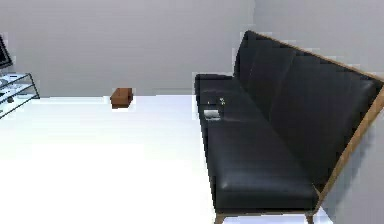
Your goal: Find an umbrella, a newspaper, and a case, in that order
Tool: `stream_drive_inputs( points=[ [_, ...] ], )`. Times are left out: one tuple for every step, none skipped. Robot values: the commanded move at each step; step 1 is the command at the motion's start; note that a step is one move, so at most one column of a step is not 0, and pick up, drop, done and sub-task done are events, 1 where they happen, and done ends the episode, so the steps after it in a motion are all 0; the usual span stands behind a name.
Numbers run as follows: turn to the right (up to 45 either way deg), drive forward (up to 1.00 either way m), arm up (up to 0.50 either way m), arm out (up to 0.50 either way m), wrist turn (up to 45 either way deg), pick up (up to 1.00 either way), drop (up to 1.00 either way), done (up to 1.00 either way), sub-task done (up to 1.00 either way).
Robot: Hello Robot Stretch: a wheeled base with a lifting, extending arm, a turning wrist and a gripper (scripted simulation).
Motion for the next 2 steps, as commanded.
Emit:
stream_drive_inputs(
  points=[
    [-45.0,0.0,0.0,0.0,0.0,0.0,0.0,0.0,0.0],
    [-33.0,0.0,0.0,0.0,0.0,0.0,0.0,0.0,0.0]
  ],
)
